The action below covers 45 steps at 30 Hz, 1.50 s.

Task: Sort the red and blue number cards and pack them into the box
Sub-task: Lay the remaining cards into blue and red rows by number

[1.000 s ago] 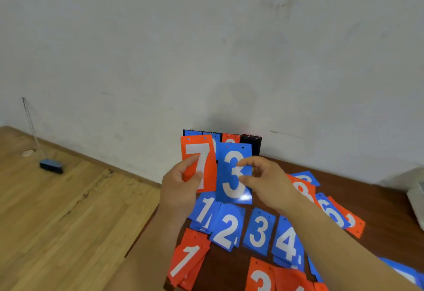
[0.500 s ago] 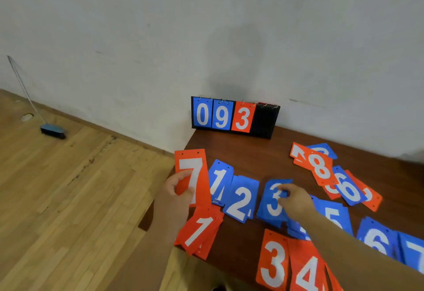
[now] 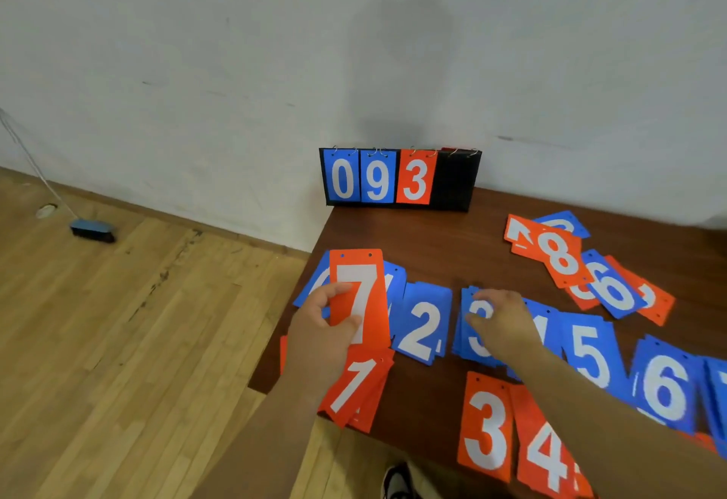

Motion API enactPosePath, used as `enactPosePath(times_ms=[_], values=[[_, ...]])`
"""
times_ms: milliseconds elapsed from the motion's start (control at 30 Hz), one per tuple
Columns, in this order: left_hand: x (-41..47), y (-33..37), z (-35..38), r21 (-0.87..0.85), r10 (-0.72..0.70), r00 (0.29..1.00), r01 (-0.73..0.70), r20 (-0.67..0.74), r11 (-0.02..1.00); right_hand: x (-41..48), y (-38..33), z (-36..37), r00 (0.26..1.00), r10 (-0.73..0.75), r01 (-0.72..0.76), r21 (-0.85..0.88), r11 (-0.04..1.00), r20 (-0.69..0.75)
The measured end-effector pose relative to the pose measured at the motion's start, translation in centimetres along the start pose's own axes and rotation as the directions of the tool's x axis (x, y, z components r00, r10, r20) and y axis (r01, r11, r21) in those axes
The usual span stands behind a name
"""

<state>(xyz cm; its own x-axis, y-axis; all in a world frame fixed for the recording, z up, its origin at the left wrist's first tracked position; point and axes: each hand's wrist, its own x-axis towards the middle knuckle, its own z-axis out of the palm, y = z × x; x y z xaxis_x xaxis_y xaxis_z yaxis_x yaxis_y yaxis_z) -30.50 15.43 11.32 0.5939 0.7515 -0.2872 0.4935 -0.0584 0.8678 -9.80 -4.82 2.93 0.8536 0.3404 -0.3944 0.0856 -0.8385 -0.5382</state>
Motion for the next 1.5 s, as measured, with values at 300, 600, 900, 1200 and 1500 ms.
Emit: enactPosePath(times_ms=[300, 600, 900, 1200, 1500], values=[[-1.4, 5.7, 9.8, -0.105, 0.176, 0.927, -0.149, 0.331, 0.983, -8.5, -2.1, -10.0, 0.992, -0.119, 0.058, 0.664, 0.746, 0.047], [-7.5, 9.7, 22.6, -0.125, 0.266, 0.676, -0.251, 0.688, 0.96, -14.7, 10.3, -15.8, 0.957, 0.182, 0.037, 0.715, 0.698, -0.227], [-14.1, 12.6, 33.2, -0.105, 0.355, 0.536, -0.441, 0.766, 0.892, -18.6, 21.6, -22.8, 0.908, 0.259, 0.04, 0.685, 0.727, -0.329], [-22.5, 14.3, 42.7, -0.025, 0.295, 0.575, -0.429, 0.763, 0.903, -19.0, 32.9, -29.7, 0.925, 0.237, 0.01, 0.645, 0.764, -0.295], [-26.4, 9.6, 48.0, 0.158, 0.147, 0.625, -0.406, 0.767, 0.9, -17.7, 40.7, -30.1, 0.971, 0.169, -0.057, 0.516, 0.854, -0.172]])
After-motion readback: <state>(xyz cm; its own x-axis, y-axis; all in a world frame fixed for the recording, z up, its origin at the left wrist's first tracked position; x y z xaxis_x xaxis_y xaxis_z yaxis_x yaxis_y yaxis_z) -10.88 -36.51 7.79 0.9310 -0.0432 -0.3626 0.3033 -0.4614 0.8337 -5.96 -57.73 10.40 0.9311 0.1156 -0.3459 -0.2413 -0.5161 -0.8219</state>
